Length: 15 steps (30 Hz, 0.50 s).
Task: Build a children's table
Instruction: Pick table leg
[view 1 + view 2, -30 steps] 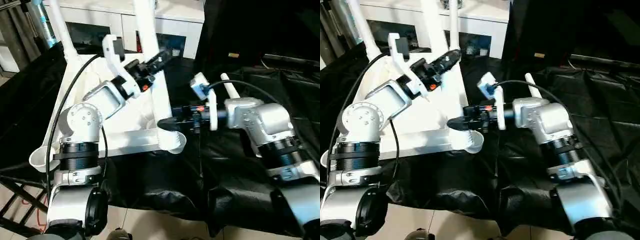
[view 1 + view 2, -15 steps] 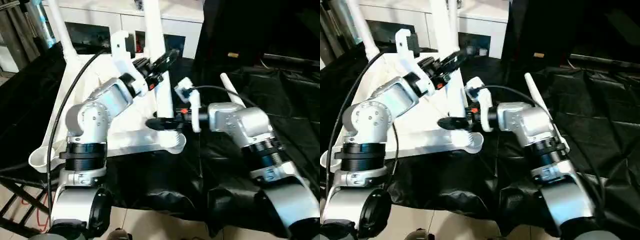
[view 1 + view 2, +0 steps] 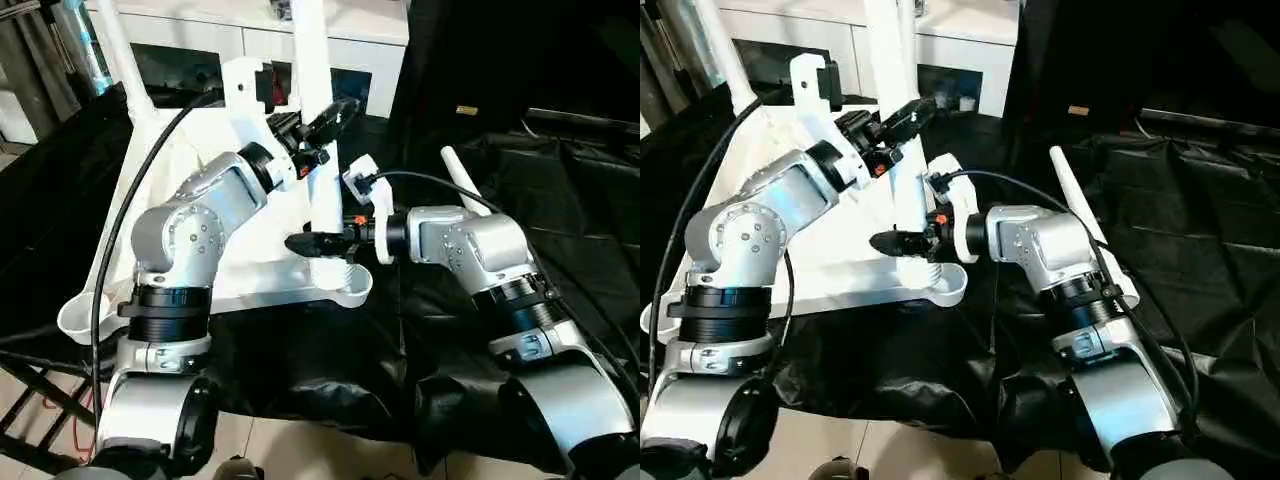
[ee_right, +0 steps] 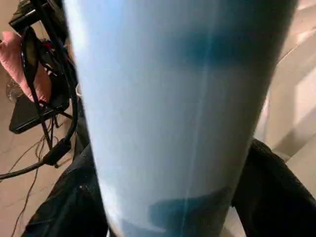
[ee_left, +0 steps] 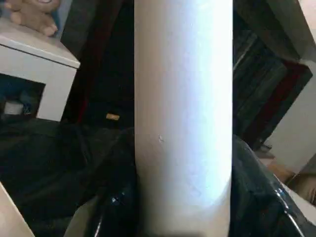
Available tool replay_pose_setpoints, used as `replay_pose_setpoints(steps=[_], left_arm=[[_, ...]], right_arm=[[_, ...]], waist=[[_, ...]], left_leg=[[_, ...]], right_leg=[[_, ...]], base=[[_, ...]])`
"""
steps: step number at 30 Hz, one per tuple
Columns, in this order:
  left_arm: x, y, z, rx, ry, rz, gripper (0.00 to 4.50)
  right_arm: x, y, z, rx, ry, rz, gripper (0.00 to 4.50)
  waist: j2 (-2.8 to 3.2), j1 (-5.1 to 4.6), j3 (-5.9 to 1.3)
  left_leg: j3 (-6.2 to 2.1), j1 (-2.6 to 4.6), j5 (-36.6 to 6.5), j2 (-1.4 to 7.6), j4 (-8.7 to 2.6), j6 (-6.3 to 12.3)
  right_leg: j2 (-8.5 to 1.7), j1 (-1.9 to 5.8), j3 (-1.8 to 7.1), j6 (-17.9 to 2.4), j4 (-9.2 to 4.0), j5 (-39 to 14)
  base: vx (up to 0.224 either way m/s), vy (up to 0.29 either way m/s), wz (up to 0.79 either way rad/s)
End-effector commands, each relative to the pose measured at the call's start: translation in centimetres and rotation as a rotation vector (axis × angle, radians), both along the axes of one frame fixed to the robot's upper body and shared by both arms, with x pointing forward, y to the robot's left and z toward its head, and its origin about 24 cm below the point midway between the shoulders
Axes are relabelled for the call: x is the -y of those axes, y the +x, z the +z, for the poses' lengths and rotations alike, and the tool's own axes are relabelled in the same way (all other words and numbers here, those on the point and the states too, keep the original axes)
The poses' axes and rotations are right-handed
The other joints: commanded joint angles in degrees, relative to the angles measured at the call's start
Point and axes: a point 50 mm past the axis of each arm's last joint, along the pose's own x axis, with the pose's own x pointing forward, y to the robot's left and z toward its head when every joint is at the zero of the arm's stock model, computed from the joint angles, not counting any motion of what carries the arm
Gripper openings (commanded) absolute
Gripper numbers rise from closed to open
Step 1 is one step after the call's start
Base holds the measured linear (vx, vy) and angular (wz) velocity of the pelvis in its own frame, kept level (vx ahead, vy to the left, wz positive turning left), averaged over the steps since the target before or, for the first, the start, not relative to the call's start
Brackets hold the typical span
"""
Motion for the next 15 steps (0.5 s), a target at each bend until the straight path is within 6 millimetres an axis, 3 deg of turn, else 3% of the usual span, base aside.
replay_pose_setpoints(steps=[1,15], left_arm=[[0.34,-0.11,0.54,0.031,0.018,-0.024,1.81],[0.31,0.17,0.64,0.054,0.049,-0.038,1.81]], right_arm=[[0.4,0.38,0.47,0.024,-0.016,-0.021,3.12],[1.1,0.44,0.73,0.051,-0.07,0.0,3.12]], waist=[[0.05,-0.14,-4.88],[0.07,-0.14,-4.96]], left_leg=[[0.11,0.82,-7.4,0.77,-3.97,-1.53],[0.1,0.84,-7.3,0.8,-3.92,-1.45]], right_leg=[[-3.38,3.82,2.86,-8.3,-3.92,-10.9],[-3.37,3.89,2.86,-8.9,-3.81,-10.0]], base=[[0.0,0.0,0.0],[0.0,0.0,0.0]])
